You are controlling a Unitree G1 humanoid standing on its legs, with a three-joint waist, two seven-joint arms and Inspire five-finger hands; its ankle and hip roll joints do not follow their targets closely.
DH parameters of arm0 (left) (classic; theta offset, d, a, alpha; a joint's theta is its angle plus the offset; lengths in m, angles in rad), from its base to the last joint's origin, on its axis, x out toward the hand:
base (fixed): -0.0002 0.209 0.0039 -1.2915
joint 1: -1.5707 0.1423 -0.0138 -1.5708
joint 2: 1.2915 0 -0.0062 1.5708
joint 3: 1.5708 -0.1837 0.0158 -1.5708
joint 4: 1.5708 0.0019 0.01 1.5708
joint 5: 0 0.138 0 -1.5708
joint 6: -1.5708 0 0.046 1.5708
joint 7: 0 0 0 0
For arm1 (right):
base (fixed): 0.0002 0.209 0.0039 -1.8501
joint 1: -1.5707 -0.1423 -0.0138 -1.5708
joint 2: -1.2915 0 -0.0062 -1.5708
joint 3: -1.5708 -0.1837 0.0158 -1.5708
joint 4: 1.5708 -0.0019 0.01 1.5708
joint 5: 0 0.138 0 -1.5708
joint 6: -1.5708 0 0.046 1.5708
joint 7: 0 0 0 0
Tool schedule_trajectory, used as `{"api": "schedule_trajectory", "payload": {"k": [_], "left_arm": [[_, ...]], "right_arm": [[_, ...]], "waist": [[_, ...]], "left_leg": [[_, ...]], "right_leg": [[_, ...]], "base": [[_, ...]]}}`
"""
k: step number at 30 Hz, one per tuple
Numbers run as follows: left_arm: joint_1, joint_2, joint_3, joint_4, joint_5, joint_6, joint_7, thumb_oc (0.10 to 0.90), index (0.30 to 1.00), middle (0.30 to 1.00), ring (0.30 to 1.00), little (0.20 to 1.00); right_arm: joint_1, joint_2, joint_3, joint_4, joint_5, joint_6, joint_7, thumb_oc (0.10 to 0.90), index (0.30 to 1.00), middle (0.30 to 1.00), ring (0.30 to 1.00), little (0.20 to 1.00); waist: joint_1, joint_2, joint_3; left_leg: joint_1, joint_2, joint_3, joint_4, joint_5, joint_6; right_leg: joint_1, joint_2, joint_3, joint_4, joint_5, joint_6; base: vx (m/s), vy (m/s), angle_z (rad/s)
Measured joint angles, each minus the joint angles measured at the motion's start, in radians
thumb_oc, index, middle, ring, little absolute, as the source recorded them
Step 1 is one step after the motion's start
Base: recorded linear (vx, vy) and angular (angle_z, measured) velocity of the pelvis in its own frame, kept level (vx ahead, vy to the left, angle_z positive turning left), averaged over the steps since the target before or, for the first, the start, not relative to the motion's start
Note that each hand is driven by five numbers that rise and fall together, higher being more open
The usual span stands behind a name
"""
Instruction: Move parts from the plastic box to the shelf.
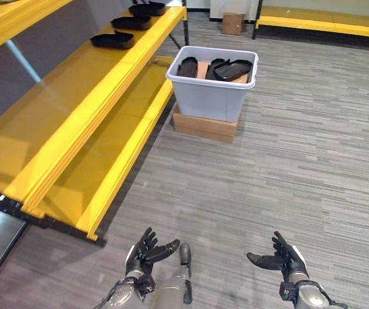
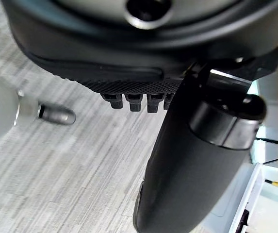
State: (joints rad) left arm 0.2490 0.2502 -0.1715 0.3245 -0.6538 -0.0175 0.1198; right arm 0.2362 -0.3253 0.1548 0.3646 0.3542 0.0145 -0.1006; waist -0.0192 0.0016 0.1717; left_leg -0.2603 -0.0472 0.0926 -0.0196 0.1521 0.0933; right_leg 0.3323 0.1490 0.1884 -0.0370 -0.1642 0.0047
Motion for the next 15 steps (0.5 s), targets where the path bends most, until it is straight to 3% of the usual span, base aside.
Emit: {"api": "schedule_trajectory", "payload": {"k": [1, 2, 3, 4, 5, 6, 7, 8, 9, 10, 11, 12, 13, 15], "left_arm": [[-0.003, 0.001, 0.004, -0.009, 0.0, 0.0, 0.001, 0.9, 1.0, 1.0, 1.0, 1.0], [-0.019, 0.006, 0.006, -0.026, 0.0, 0.0, 0.001, 0.9, 1.0, 1.0, 1.0, 1.0], [-0.03, 0.005, 0.006, -0.026, 0.0, 0.0, 0.001, 0.9, 1.0, 1.0, 1.0, 1.0], [-0.059, 0.004, 0.001, -0.027, 0.0, 0.004, 0.004, 0.9, 1.0, 1.0, 1.0, 1.0], [-0.081, 0.005, 0.001, -0.035, 0.001, 0.0, 0.004, 0.9, 1.0, 1.0, 1.0, 1.0], [-0.108, 0.001, 0.004, -0.045, 0.001, -0.003, 0.006, 0.9, 1.0, 1.0, 1.0, 1.0], [-0.134, 0.006, -0.002, -0.042, 0.001, -0.005, 0.009, 0.9, 1.0, 1.0, 1.0, 1.0], [-0.142, 0.006, -0.006, -0.044, 0.002, -0.005, 0.011, 0.9, 1.0, 1.0, 1.0, 1.0], [-0.151, 0.008, -0.012, -0.047, 0.002, -0.006, 0.015, 0.9, 1.0, 1.0, 1.0, 1.0], [-0.157, 0.005, -0.019, -0.055, 0.004, -0.005, 0.022, 0.9, 1.0, 1.0, 1.0, 1.0], [-0.161, 0.007, -0.028, -0.063, 0.012, -0.005, 0.023, 0.9, 1.0, 1.0, 1.0, 1.0], [-0.156, 0.006, -0.031, -0.064, 0.017, -0.005, 0.022, 0.9, 1.0, 1.0, 1.0, 1.0], [-0.152, 0.01, -0.029, -0.064, 0.031, -0.005, 0.022, 0.9, 1.0, 1.0, 1.0, 1.0], [-0.141, 0.02, -0.027, -0.057, 0.032, -0.004, 0.021, 0.9, 1.0, 1.0, 1.0, 1.0]], "right_arm": [[0.012, 0.0, 0.008, -0.01, -0.001, 0.0, 0.002, 0.9, 1.0, 1.0, 1.0, 1.0], [0.02, 0.005, 0.008, -0.016, -0.002, -0.005, 0.006, 0.9, 1.0, 1.0, 1.0, 1.0], [0.01, 0.005, 0.009, -0.02, -0.001, -0.009, 0.006, 0.9, 1.0, 1.0, 1.0, 1.0], [0.014, 0.0, 0.007, -0.034, -0.001, -0.003, 0.005, 0.9, 1.0, 1.0, 1.0, 1.0], [0.017, 0.005, 0.009, -0.044, -0.001, -0.002, 0.008, 0.9, 1.0, 1.0, 1.0, 1.0], [0.018, 0.01, 0.015, -0.06, -0.001, -0.003, 0.013, 0.9, 1.0, 1.0, 1.0, 1.0], [0.017, 0.018, 0.019, -0.078, -0.001, -0.005, 0.017, 0.9, 1.0, 1.0, 1.0, 1.0], [0.012, 0.025, 0.02, -0.085, -0.001, -0.006, 0.026, 0.9, 1.0, 1.0, 1.0, 1.0], [0.014, 0.027, 0.02, -0.084, -0.001, -0.009, 0.028, 0.9, 1.0, 1.0, 1.0, 1.0], [0.002, 0.027, 0.018, -0.092, 0.0, -0.011, 0.03, 0.9, 1.0, 1.0, 1.0, 1.0], [-0.012, 0.026, 0.016, -0.095, 0.0, -0.011, 0.029, 0.9, 1.0, 1.0, 1.0, 1.0], [-0.006, 0.023, 0.019, -0.095, 0.003, -0.01, 0.031, 0.9, 1.0, 1.0, 1.0, 1.0], [-0.006, 0.028, 0.021, -0.097, 0.007, -0.009, 0.038, 0.9, 1.0, 1.0, 1.0, 1.0], [0.009, 0.036, 0.02, -0.092, 0.015, -0.008, 0.039, 0.9, 1.0, 1.0, 1.0, 1.0]], "waist": [[-0.004, -0.01, -0.005], [-0.008, -0.038, -0.009], [-0.001, -0.046, -0.013], [-0.01, -0.048, -0.014], [-0.005, -0.045, -0.013], [-0.001, -0.053, -0.009], [-0.015, -0.056, 0.009], [-0.016, -0.053, 0.01], [-0.027, -0.049, 0.013], [-0.038, -0.023, 0.031], [-0.048, 0.003, 0.054], [-0.065, 0.029, 0.058], [-0.071, 0.035, 0.067], [-0.085, 0.025, 0.068]], "left_leg": [[0.028, -0.006, -0.004, -0.007, 0.059, 0.051], [0.045, -0.039, 0.006, 0.006, 0.042, 0.055], [0.055, -0.053, 0.011, 0.007, 0.025, 0.056], [0.066, -0.07, 0.009, 0.016, 0.014, 0.061], [0.084, -0.073, 0.002, 0.016, -0.01, 0.076], [0.115, -0.093, -0.023, 0.028, -0.063, 0.075], [0.148, -0.099, -0.056, 0.063, -0.1, 0.079], [0.182, -0.101, -0.067, 0.064, -0.12, 0.076], [0.198, -0.1, -0.068, 0.068, -0.118, 0.072], [0.239, -0.094, -0.1, 0.067, -0.162, 0.084], [0.276, -0.076, -0.118, 0.06, -0.173, 0.08], [0.296, -0.052, -0.134, 0.054, -0.169, 0.065], [0.326, -0.038, -0.156, 0.046, -0.2, 0.082], [0.361, -0.023, -0.176, 0.038, -0.224, 0.058]], "right_leg": [[-0.004, -0.014, -0.001, 0.058, -0.045, 0.035], [-0.012, -0.058, -0.009, 0.127, -0.081, 0.065], [-0.016, -0.074, -0.011, 0.15, -0.085, 0.069], [-0.065, -0.078, -0.034, 0.276, -0.093, 0.079], [-0.122, -0.074, -0.054, 0.418, -0.089, 0.084], [-0.176, -0.071, -0.073, 0.557, -0.043, 0.088], [-0.273, -0.077, -0.113, 0.796, 0.066, 0.103], [-0.348, -0.088, -0.128, 0.94, 0.053, 0.088], [-0.377, -0.096, -0.128, 0.989, 0.044, 0.084], [-0.464, -0.101, -0.142, 1.051, 0.015, 0.077], [-0.551, -0.115, -0.156, 1.086, -0.029, 0.062], [-0.615, -0.111, -0.147, 1.041, -0.063, 0.065], [-0.681, -0.107, -0.132, 0.95, -0.07, 0.072], [-0.718, -0.137, -0.136, 0.669, -0.048, 0.083]], "base": [[0.54, 0.172, -0.44], [0.53, 0.172, -0.39], [0.41, 0.122, -0.16], [0.4, 0.154, 0.02], [0.52, 0.234, 0.07], [0.53, 0.271, 0.22], [0.4, 0.224, 0.29], [0.41, 0.206, 0.32], [0.44, 0.163, 0.22], [0.48, 0.116, 0.34], [0.49, 0.066, 0.51], [0.44, 0.027, 0.56], [0.42, 0.005, 0.56], [0.55, -0.034, 0.59]]}}
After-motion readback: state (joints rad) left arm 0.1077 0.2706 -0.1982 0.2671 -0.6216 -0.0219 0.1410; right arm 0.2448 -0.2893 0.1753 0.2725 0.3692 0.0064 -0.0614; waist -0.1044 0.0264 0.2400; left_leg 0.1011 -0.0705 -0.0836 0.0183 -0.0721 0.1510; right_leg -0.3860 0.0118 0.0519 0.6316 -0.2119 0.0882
